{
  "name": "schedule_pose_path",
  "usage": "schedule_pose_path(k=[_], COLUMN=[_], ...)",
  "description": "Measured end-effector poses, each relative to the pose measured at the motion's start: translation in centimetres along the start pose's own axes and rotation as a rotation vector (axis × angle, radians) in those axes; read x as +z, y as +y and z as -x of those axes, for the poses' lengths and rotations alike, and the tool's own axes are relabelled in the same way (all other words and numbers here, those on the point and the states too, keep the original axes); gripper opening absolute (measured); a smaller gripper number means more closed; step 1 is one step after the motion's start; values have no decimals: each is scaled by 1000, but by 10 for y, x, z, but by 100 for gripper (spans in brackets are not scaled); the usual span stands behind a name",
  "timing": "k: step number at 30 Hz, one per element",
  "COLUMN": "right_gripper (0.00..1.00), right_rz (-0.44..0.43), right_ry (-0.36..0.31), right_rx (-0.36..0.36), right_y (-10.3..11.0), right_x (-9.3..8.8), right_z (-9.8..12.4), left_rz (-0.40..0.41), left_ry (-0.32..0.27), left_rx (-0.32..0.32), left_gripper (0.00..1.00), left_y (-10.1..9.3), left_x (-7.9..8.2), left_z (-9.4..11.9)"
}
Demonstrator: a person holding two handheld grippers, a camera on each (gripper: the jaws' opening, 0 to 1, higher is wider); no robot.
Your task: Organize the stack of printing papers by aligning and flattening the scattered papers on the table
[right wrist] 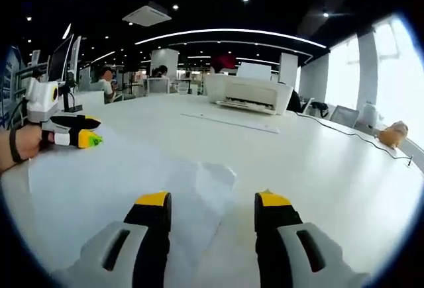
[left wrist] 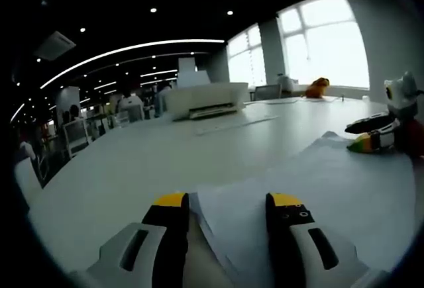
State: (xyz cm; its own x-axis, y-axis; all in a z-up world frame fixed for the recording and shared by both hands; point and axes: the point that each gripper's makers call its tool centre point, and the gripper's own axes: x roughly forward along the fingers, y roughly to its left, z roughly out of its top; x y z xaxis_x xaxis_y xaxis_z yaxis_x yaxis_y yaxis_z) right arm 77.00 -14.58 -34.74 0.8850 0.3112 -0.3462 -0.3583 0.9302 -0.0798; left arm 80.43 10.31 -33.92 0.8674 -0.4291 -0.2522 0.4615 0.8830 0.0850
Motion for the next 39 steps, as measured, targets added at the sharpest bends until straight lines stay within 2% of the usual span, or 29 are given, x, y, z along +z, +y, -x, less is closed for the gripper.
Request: schedule_pose_path(k=[8, 19, 27, 39], right_gripper=[57, 61, 65, 72], right_rz=[-31, -62, -156, -159], right_ry=[5, -8, -48, -59], right_rx=[16, 25, 48, 49], right_y=[3, 4, 2, 4], right_x=[-1, 1, 8, 10], right_z=[-1, 1, 4, 4], left_rz=[2, -4, -1, 11], left_ry=[0, -2, -23, -52], left_rx=[0, 20, 32, 44], left_gripper=[51, 55, 63, 69], left_y=[0, 4, 6, 8], left_x=[0, 1, 4, 9], left_z=[0, 1, 2, 3])
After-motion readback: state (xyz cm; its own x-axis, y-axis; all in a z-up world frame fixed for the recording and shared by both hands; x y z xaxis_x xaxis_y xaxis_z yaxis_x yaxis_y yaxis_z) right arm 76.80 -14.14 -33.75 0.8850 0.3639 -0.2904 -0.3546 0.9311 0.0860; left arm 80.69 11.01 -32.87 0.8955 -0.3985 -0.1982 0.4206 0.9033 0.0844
